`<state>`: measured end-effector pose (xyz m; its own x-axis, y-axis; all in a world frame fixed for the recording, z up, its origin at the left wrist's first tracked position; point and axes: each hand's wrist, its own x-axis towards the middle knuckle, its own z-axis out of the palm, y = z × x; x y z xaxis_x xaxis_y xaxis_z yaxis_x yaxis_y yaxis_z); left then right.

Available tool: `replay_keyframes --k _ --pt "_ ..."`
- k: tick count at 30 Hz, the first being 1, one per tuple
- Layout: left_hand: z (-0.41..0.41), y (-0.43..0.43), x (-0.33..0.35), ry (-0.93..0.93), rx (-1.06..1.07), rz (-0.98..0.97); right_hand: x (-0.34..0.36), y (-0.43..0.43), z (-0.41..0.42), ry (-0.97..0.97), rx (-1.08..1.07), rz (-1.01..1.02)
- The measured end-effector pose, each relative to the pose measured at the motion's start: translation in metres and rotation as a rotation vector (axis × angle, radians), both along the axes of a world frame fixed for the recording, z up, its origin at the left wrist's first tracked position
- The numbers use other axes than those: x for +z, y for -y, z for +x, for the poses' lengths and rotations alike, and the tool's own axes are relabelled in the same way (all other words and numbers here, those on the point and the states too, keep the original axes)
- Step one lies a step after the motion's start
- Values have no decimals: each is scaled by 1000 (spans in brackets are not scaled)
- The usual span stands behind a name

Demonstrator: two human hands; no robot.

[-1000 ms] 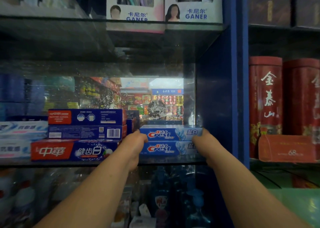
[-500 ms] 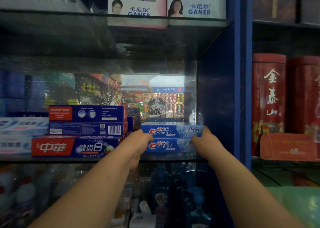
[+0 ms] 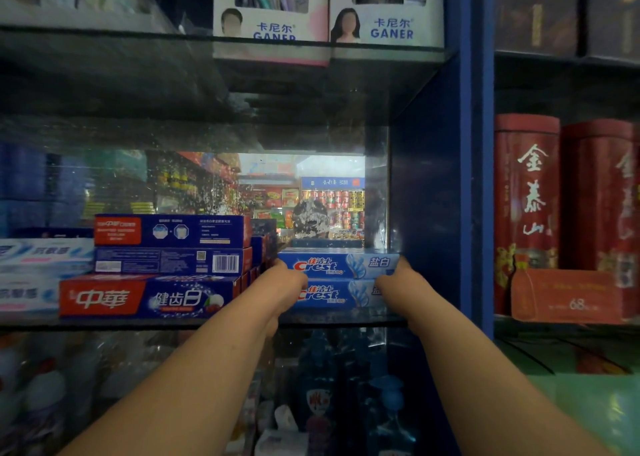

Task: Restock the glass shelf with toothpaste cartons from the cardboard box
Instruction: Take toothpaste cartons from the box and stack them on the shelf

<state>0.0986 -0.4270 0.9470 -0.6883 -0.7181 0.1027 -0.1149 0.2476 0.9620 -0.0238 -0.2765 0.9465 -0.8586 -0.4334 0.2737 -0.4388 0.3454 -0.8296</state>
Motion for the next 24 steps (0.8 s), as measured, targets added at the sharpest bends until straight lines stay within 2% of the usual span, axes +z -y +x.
replay_keyframes --k 24 --pt "6 1 -3 -80 -49 39 0 4 -1 17 -24 14"
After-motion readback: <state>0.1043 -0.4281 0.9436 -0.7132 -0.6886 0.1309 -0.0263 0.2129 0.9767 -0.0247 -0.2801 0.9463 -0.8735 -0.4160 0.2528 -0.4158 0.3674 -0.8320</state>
